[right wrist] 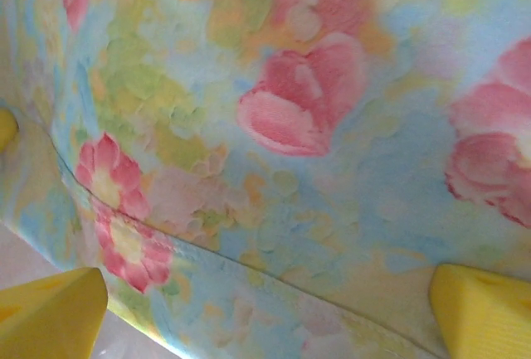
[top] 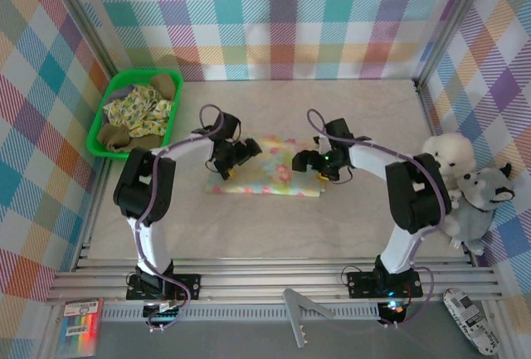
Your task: Fold and stack the skirts
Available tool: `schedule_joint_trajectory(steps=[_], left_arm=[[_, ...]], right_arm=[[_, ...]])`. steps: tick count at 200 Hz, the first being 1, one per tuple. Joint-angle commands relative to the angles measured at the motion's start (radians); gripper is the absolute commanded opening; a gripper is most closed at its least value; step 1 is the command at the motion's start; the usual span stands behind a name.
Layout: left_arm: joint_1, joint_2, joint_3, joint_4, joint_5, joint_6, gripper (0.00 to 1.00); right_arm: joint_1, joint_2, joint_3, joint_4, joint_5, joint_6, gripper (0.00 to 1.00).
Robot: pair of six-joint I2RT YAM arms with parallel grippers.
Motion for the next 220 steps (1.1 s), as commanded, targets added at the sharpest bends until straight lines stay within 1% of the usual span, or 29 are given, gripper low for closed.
schedule_joint_trajectory(steps=[1,13,22,30,42,55,69,90,98,130,146,161,181,198,207,220], left_arm=[[-0.022,-0.136,-0.049,-0.092,-0.009,-0.014,1.00],[-0.004,-0.179,-0.030,-0.148,-0.075,0.073,1.00],[0.016,-0.189,-0.008,-0.183,-0.117,0.156,1.00],[0.033,-0.184,0.020,-0.212,-0.151,0.248,1.00],[0.060,-0.159,0.059,-0.244,-0.196,0.365,1.00],[0.084,-0.119,0.101,-0.265,-0.220,0.471,1.00],[0.109,-0.074,0.135,-0.267,-0.204,0.553,0.98],[0.130,-0.015,0.161,-0.242,-0.173,0.635,0.90],[0.133,0.006,0.169,-0.231,-0.170,0.660,0.88],[0.147,0.088,0.217,-0.210,-0.150,0.728,0.78],[0.151,0.128,0.247,-0.203,-0.134,0.750,0.72],[0.151,0.164,0.279,-0.208,-0.118,0.761,0.63],[0.151,0.197,0.307,-0.209,-0.118,0.766,0.56],[0.151,0.209,0.325,-0.214,-0.116,0.769,0.55],[0.151,0.209,0.326,-0.212,-0.117,0.768,0.54],[0.151,0.202,0.319,-0.208,-0.114,0.768,0.44]], right_arm=[[-0.008,-0.160,-0.072,0.073,0.004,-0.039,0.99],[-0.014,-0.227,-0.109,0.130,0.090,-0.020,0.99],[-0.025,-0.261,-0.145,0.177,0.181,-0.003,0.99],[-0.041,-0.277,-0.173,0.228,0.214,-0.009,0.99],[-0.071,-0.283,-0.202,0.291,0.217,-0.043,0.99],[-0.100,-0.265,-0.203,0.309,0.206,-0.057,0.99],[-0.138,-0.216,-0.165,0.274,0.137,-0.062,0.99],[-0.171,-0.127,-0.082,0.193,0.070,-0.078,0.99],[-0.174,-0.095,-0.060,0.176,0.052,-0.095,0.97],[-0.180,0.010,-0.001,0.139,-0.024,-0.160,0.85],[-0.180,0.046,0.019,0.138,-0.049,-0.157,0.79],[-0.180,0.068,0.029,0.141,-0.059,-0.150,0.75],[-0.180,0.090,0.044,0.129,-0.071,-0.145,0.70],[-0.179,0.106,0.052,0.120,-0.079,-0.143,0.64],[-0.180,0.112,0.054,0.120,-0.082,-0.143,0.63],[-0.180,0.119,0.056,0.120,-0.085,-0.142,0.62]])
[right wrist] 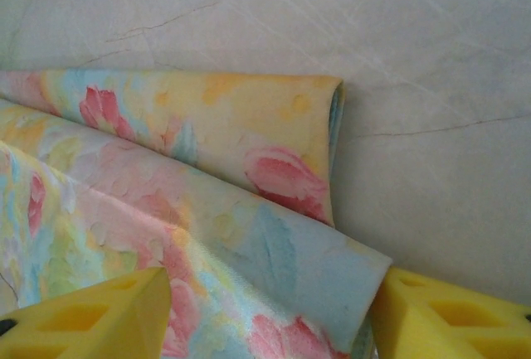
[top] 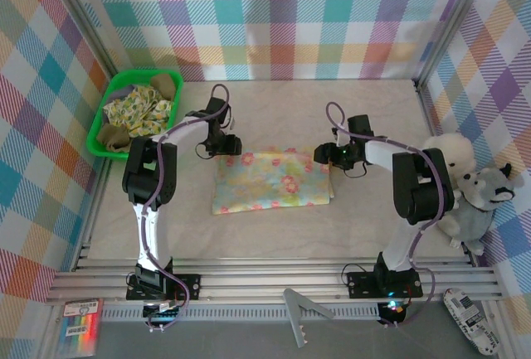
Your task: Fold and stack the skirts
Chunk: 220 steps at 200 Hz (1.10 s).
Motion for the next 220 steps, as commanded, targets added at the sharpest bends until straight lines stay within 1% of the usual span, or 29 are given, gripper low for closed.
schedule_joint_trajectory(steps=[1,12,23,36,52,64,74,90,109,139,166,191,220], left_arm=[[0.013,0.004,0.021,-0.011,0.019,0.023,0.43],[0.013,-0.008,0.010,-0.007,0.017,0.019,0.38],[0.014,-0.020,-0.004,-0.002,0.017,0.014,0.33],[0.015,-0.032,-0.017,0.006,0.016,0.008,0.31],[0.016,-0.043,-0.024,0.001,0.010,0.001,0.18],[0.016,-0.062,-0.028,-0.008,0.004,-0.011,0.07],[0.016,-0.089,-0.046,-0.009,-0.008,-0.026,0.00],[0.017,-0.165,-0.096,0.001,-0.024,-0.063,0.00],[0.019,-0.276,-0.179,0.021,-0.038,-0.136,0.00],[0.019,-0.452,-0.309,0.052,-0.070,-0.235,0.00],[0.019,-0.560,-0.349,0.054,-0.091,-0.279,0.00],[0.020,-0.569,-0.308,0.021,-0.122,-0.286,0.00],[0.026,-0.501,-0.242,-0.003,-0.211,-0.289,0.00]], right_arm=[[0.000,0.020,0.030,-0.019,-0.041,-0.009,0.62],[0.001,0.027,0.033,-0.019,-0.045,-0.007,0.60],[0.000,0.032,0.035,-0.018,-0.055,-0.008,0.56],[0.000,0.033,0.036,-0.018,-0.066,-0.008,0.51],[0.000,0.022,0.031,-0.023,-0.065,-0.009,0.40],[0.001,-0.010,0.012,-0.018,-0.049,-0.009,0.28],[0.000,-0.052,-0.012,-0.009,-0.036,-0.005,0.18],[0.000,-0.137,-0.049,-0.001,-0.023,-0.005,0.07],[0.000,-0.227,-0.086,-0.002,-0.030,-0.005,0.00],[0.000,-0.312,-0.107,-0.011,-0.075,0.002,0.00],[0.000,-0.358,-0.098,0.005,-0.079,0.017,0.00],[0.000,-0.339,-0.056,0.042,-0.101,0.021,0.00],[0.000,-0.200,0.076,0.038,-0.137,-0.001,0.00]])
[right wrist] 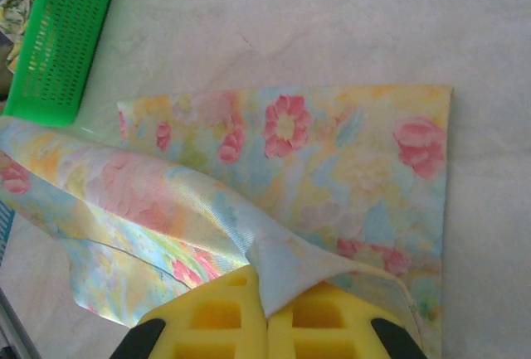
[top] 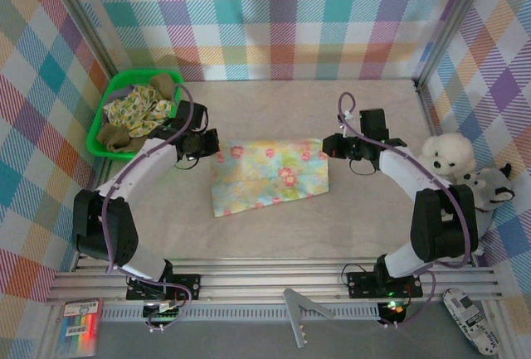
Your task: Fold and stack the skirts
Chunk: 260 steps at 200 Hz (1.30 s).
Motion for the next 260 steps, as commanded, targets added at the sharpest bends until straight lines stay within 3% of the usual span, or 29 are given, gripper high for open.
schedule_joint_trajectory(steps=[1,21,43,86,136,156,181,197,212,218,229,239,260], left_arm=[[0.023,0.053,0.070,-0.029,-0.122,-0.030,0.00],[0.045,0.120,0.114,-0.043,-0.139,-0.049,0.00],[0.053,0.146,0.137,-0.036,-0.065,-0.058,0.00],[0.053,0.078,0.085,-0.018,0.000,-0.073,0.00],[0.058,0.029,0.106,-0.079,-0.057,-0.101,0.00],[0.074,0.086,0.153,-0.126,-0.120,-0.121,0.00],[0.095,0.228,0.200,-0.108,-0.121,-0.120,0.00],[0.104,0.339,0.234,-0.066,-0.129,-0.105,0.03],[0.108,0.443,0.318,-0.097,-0.183,-0.105,0.05],[0.112,0.472,0.351,-0.122,-0.195,-0.112,0.10],[0.114,0.486,0.384,-0.144,-0.209,-0.136,0.40],[0.113,0.459,0.373,-0.138,-0.195,-0.155,0.61],[0.099,0.344,0.308,-0.127,-0.200,-0.196,0.87]], right_arm=[[-0.004,0.100,0.116,0.030,-0.040,-0.008,0.00],[-0.004,0.207,0.216,0.023,-0.067,-0.016,0.00],[-0.004,0.254,0.270,0.010,-0.078,-0.016,0.00],[-0.004,0.143,0.163,0.013,-0.034,-0.038,0.00],[-0.004,0.094,0.196,0.006,-0.038,-0.043,0.00],[-0.004,0.167,0.271,-0.007,-0.051,-0.047,0.00],[-0.004,0.337,0.368,0.010,-0.097,-0.054,0.00],[-0.004,0.487,0.504,-0.036,-0.139,-0.066,0.06],[-0.004,0.608,0.626,-0.067,-0.172,-0.061,0.26],[-0.004,0.635,0.660,-0.062,-0.176,-0.055,0.35],[-0.004,0.657,0.687,-0.058,-0.161,-0.038,0.45],[-0.004,0.640,0.682,-0.050,-0.140,-0.021,0.53],[-0.003,0.555,0.584,-0.017,-0.084,0.028,0.89]])
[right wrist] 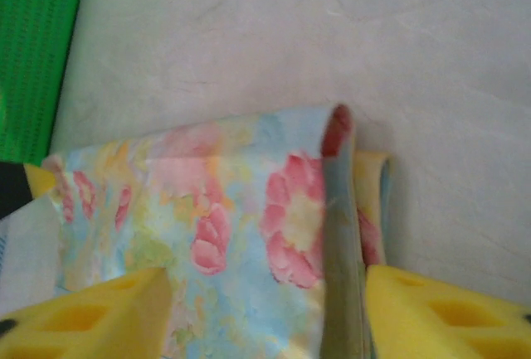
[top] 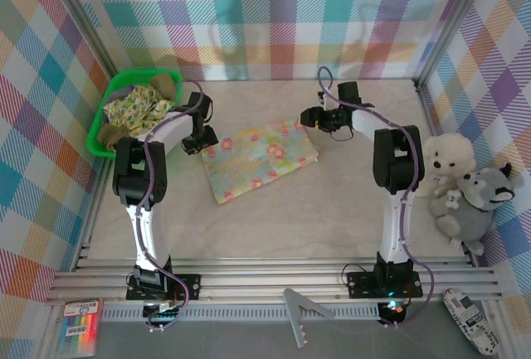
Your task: Fold and stack the skirts
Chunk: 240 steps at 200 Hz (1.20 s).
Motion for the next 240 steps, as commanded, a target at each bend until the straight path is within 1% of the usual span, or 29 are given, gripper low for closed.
schedule_joint_trajectory(steps=[1,2,4,18,30,55,66,74,86,97,110,123,137,143,150,157,164,173,182,194,205,215,219,224,231,240], left_arm=[[-0.005,-0.168,-0.021,-0.022,-0.043,-0.065,0.88],[-0.006,-0.171,-0.022,-0.022,-0.043,-0.067,0.88],[-0.008,-0.182,-0.030,-0.023,-0.043,-0.071,0.89],[-0.029,-0.242,-0.062,-0.030,-0.023,-0.090,0.95],[-0.054,-0.265,-0.072,-0.029,0.028,-0.093,0.99],[-0.091,-0.238,-0.085,0.056,0.262,-0.137,1.00],[-0.098,-0.197,-0.090,0.118,0.347,-0.168,1.00],[-0.100,-0.155,-0.078,0.140,0.380,-0.191,1.00],[-0.100,-0.083,-0.037,0.144,0.391,-0.210,1.00],[-0.098,-0.018,0.008,0.152,0.407,-0.217,1.00],[-0.100,0.056,0.071,0.140,0.417,-0.214,1.00],[-0.100,0.120,0.127,0.104,0.391,-0.199,1.00],[-0.100,0.173,0.162,0.083,0.381,-0.176,1.00],[-0.100,0.192,0.167,0.096,0.405,-0.157,1.00],[-0.105,0.215,0.177,0.117,0.462,-0.122,1.00],[-0.115,0.239,0.208,0.102,0.504,-0.081,1.00],[-0.129,0.259,0.256,0.058,0.512,-0.033,1.00],[-0.147,0.273,0.318,-0.010,0.492,0.030,1.00],[-0.154,0.259,0.352,-0.048,0.476,0.066,1.00],[-0.151,0.214,0.362,-0.061,0.473,0.074,1.00],[-0.146,0.156,0.353,-0.071,0.443,0.046,1.00],[-0.146,0.089,0.326,-0.094,0.368,-0.020,1.00],[-0.146,0.059,0.299,-0.093,0.335,-0.055,1.00],[-0.146,0.011,0.252,-0.069,0.322,-0.095,1.00],[-0.147,-0.052,0.172,0.006,0.347,-0.142,1.00],[-0.155,-0.140,0.041,0.110,0.386,-0.208,1.00]], right_arm=[[-0.003,-0.136,-0.045,0.030,0.029,0.047,0.93],[-0.002,-0.139,-0.052,0.033,0.032,0.050,0.97],[-0.001,-0.142,-0.075,0.039,0.037,0.057,1.00],[0.010,-0.220,-0.172,0.083,0.062,0.104,0.99],[0.030,-0.265,-0.224,0.096,0.082,0.117,0.99],[0.085,-0.320,-0.289,0.127,0.170,0.176,0.99],[0.099,-0.323,-0.310,0.155,0.166,0.223,0.99],[0.110,-0.321,-0.327,0.185,0.155,0.264,0.99],[0.124,-0.301,-0.337,0.224,0.099,0.312,0.99],[0.133,-0.276,-0.333,0.213,0.080,0.346,0.99],[0.138,-0.258,-0.351,0.202,0.092,0.384,0.99],[0.138,-0.245,-0.380,0.182,0.118,0.425,0.99],[0.137,-0.238,-0.407,0.135,0.140,0.436,0.99],[0.137,-0.241,-0.420,0.115,0.151,0.444,0.99],[0.137,-0.247,-0.440,0.109,0.150,0.457,0.99],[0.140,-0.262,-0.462,0.119,0.140,0.475,0.99],[0.146,-0.280,-0.482,0.133,0.131,0.490,0.99],[0.157,-0.315,-0.502,0.147,0.142,0.506,0.99],[0.168,-0.369,-0.528,0.171,0.201,0.521,0.99],[0.180,-0.451,-0.571,0.220,0.300,0.540,0.99],[0.181,-0.510,-0.597,0.242,0.368,0.547,0.99],[0.180,-0.543,-0.604,0.228,0.424,0.541,0.99],[0.180,-0.552,-0.602,0.214,0.448,0.535,0.99],[0.177,-0.557,-0.594,0.191,0.467,0.529,0.99],[0.170,-0.556,-0.579,0.160,0.482,0.517,0.99],[0.155,-0.548,-0.563,0.147,0.459,0.501,0.99]])
